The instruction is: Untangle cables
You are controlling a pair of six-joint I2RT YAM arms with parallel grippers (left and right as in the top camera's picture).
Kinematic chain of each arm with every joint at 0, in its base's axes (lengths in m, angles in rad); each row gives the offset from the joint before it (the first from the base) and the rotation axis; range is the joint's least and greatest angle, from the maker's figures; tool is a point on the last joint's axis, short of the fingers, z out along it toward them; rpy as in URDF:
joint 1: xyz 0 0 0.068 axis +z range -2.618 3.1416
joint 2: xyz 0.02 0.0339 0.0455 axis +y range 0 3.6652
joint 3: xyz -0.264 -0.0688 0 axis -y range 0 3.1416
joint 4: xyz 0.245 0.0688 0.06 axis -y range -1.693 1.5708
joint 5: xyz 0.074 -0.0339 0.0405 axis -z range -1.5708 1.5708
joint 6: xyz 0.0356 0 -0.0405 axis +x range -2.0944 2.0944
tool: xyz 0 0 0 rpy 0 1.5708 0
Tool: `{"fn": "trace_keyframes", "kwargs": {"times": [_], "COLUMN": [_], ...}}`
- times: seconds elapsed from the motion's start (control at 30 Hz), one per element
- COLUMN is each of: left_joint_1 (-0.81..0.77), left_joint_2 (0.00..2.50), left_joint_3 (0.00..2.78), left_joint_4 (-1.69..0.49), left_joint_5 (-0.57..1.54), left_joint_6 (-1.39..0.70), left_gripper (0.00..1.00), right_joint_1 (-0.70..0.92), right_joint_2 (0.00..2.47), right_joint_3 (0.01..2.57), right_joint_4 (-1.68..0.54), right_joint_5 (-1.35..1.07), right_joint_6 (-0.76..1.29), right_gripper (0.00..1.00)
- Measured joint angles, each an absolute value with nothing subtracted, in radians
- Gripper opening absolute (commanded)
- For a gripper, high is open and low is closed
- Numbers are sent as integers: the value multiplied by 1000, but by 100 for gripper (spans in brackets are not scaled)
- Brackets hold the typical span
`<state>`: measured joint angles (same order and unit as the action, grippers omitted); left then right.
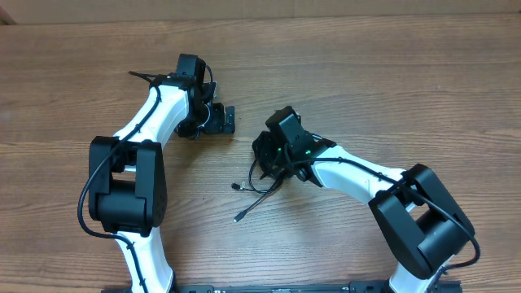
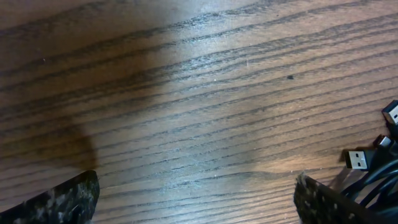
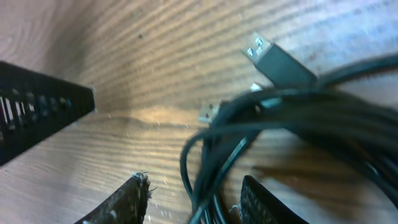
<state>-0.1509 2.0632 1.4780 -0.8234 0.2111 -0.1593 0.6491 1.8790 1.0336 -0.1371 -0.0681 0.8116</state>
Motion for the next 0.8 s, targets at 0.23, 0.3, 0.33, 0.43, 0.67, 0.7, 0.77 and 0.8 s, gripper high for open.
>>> {"fn": "trace_keyframes", "kwargs": {"times": [0.23,0.3,0.33,0.43,0.67,0.7,0.77,0.8], "left_joint_1": [-151,-151,-151,-151,-137,-130,-111,-99], "left_joint_2": [2063,2063,2063,2063,2063,2063,2063,2063], "left_joint_3": [1478,1478,1478,1478,1478,1478,1478,1478], "left_joint_4": [-824,-824,-824,-826,-833,-834,-834,-834], "left_joint_5": [205,205,205,205,245,264,313,351], "left_joint_6": [-160,-160,-160,-159,-141,-131,-109,-93], "left_gripper": [100,99,100,100,100,100,100,100], "right_joint_1": [658,661,662,661,559,519,463,434], "right_joint_2": [1953,1958,1960,1971,1915,1880,1827,1802], "right_joint_3": [1042,1045,1044,1044,1034,1032,1032,1032], "right_joint_4": [-43,-44,-46,-47,-36,-1,68,108], "right_joint_5": [-52,-48,-46,-57,-307,-399,-540,-624], "right_joint_6": [811,813,815,817,796,788,782,779], "right_gripper": [34,12,6,4,4,4,4,4]}}
